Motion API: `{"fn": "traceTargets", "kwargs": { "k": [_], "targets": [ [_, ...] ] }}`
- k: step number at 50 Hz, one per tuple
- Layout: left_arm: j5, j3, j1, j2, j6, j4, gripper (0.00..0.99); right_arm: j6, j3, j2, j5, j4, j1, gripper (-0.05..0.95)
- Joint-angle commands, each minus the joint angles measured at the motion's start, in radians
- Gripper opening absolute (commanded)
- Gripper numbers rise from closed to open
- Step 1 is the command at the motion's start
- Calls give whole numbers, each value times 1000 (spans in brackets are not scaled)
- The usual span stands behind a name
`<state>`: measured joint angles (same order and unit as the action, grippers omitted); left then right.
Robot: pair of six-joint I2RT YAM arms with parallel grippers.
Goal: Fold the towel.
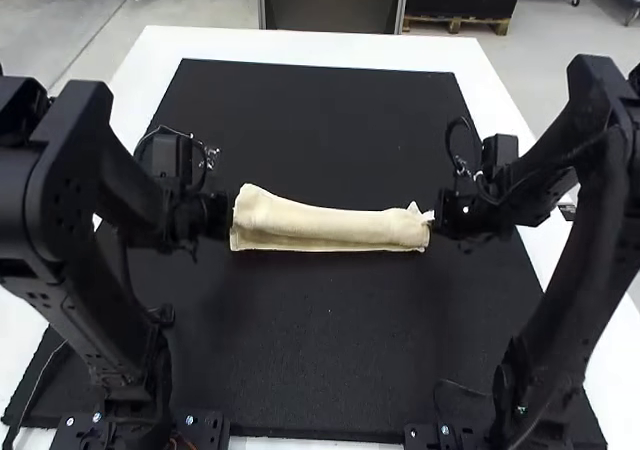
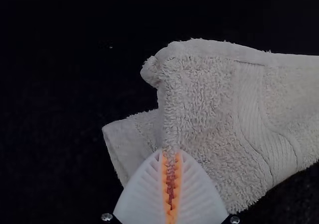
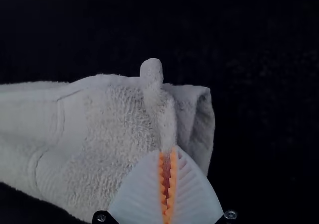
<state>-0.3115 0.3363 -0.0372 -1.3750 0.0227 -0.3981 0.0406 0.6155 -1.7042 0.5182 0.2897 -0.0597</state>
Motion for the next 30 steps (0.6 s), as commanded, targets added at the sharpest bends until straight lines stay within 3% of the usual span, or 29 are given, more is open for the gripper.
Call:
{"fn": "traceTargets", "kwargs": {
  "k": [1, 25, 30],
  "targets": [
    [60, -16, 0, -7, 17, -30, 18, 16, -3, -21, -27, 35, -26, -20],
    [86, -52, -3, -139, 29, -193, 21, 27, -3, -121, -35, 120, -26, -18],
    [86, -52, -4, -145, 29, -196, 138, 27, -3, -121, -43, 128, -28, 31]
  ]
}}
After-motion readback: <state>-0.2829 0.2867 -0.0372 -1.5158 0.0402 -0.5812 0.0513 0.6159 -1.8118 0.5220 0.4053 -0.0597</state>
